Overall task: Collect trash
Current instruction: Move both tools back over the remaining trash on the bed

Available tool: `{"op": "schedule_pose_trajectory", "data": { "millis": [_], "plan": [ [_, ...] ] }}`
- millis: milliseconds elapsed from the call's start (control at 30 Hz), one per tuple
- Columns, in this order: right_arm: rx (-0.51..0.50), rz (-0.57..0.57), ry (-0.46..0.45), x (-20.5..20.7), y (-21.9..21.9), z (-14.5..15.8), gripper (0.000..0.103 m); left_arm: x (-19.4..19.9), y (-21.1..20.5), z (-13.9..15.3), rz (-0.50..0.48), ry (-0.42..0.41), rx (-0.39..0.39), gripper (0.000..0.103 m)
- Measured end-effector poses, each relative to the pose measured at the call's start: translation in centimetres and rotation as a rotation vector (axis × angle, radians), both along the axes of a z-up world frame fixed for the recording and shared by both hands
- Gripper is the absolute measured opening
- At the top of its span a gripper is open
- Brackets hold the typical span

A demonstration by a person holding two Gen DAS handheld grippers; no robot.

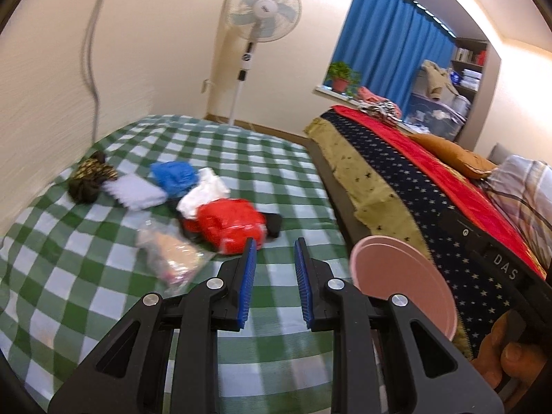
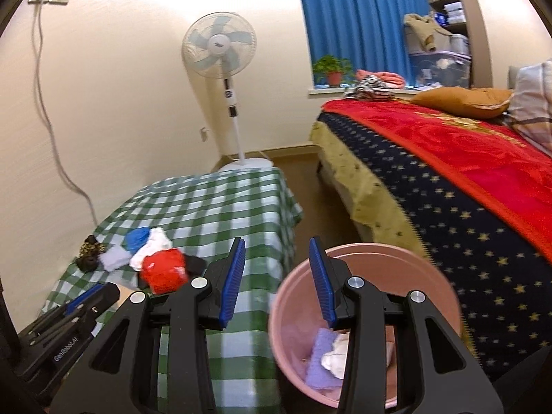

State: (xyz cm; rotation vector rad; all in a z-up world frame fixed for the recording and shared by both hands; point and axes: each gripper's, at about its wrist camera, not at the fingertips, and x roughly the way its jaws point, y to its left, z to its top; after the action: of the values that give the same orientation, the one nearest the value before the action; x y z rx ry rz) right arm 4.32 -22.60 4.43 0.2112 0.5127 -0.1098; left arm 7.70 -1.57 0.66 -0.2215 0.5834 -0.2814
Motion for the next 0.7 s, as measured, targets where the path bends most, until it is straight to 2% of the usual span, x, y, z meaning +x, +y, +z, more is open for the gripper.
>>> {"op": "schedule_pose_trajectory", "data": {
  "millis": [467, 700],
  "plan": [
    [0.035, 0.147, 0.026, 3.8, 4.8, -2.8, 0.04, 2.0, 6.2, -2.9, 0.244, 0.09, -0.01, 0.023],
    [0.055, 0.177, 0.046, 5.2, 5.4, -3.8, 0.04, 3.8, 7.5, -4.3, 0.261, 0.157, -0.07, 0.023]
  ]
}}
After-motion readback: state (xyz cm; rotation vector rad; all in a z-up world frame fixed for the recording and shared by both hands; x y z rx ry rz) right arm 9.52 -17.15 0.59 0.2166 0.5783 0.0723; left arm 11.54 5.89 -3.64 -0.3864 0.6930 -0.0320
